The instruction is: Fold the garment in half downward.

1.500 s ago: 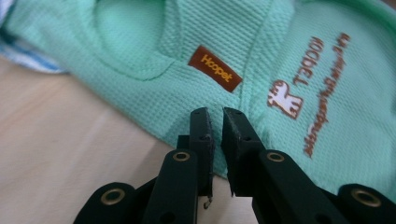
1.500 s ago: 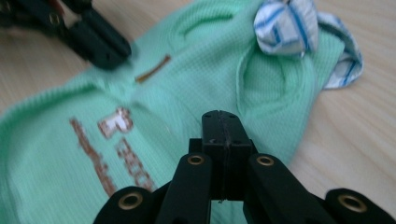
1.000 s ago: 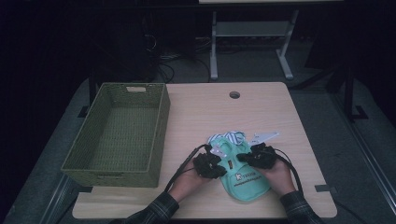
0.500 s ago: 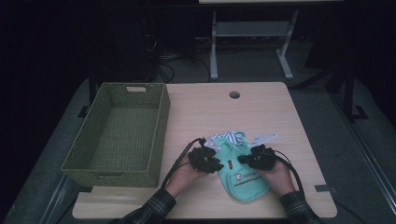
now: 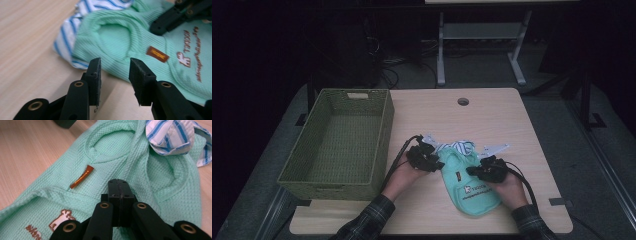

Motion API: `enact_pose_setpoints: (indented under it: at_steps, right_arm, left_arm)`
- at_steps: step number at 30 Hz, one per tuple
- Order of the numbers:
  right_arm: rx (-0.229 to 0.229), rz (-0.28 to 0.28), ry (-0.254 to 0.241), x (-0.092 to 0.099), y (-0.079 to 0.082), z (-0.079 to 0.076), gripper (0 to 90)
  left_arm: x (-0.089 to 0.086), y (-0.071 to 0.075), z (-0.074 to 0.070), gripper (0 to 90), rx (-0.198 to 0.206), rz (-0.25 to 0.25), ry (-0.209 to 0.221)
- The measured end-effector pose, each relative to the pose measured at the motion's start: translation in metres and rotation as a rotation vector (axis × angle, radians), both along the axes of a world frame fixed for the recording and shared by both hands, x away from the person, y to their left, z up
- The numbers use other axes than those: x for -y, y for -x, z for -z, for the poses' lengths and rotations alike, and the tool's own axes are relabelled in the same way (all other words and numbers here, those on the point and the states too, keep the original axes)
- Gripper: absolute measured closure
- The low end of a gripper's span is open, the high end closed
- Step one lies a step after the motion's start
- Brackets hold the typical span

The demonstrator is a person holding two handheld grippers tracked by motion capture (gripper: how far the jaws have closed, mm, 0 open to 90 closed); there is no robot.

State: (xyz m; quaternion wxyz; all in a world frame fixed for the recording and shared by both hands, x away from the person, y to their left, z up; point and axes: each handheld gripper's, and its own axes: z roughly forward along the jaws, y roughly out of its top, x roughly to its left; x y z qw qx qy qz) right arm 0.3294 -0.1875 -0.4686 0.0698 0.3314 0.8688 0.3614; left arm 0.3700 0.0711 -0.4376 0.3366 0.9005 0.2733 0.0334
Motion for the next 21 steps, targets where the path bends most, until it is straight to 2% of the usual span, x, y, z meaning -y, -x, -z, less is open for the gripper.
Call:
enact_pose_setpoints:
  at_steps: [5,14,19,21]
  right_arm:
    - [0.006,0.003,0.001,0.000,0.001,0.000,89.9]
    - [0.013,0.005,-0.001,0.000,0.002,0.001,90.0]
    - [0.014,0.005,-0.001,0.000,0.002,0.001,90.0]
    - [0.014,0.004,0.003,0.000,0.002,0.000,90.0]
  left_arm:
    - [-0.001,-0.015,-0.002,57.0,0.022,-0.030,-0.017]
    - [0.003,-0.046,-0.005,50.9,0.042,-0.065,-0.007]
    - [0.009,-0.058,0.002,49.4,0.028,-0.075,-0.003]
    - [0.012,-0.061,0.006,49.0,0.009,-0.082,0.004]
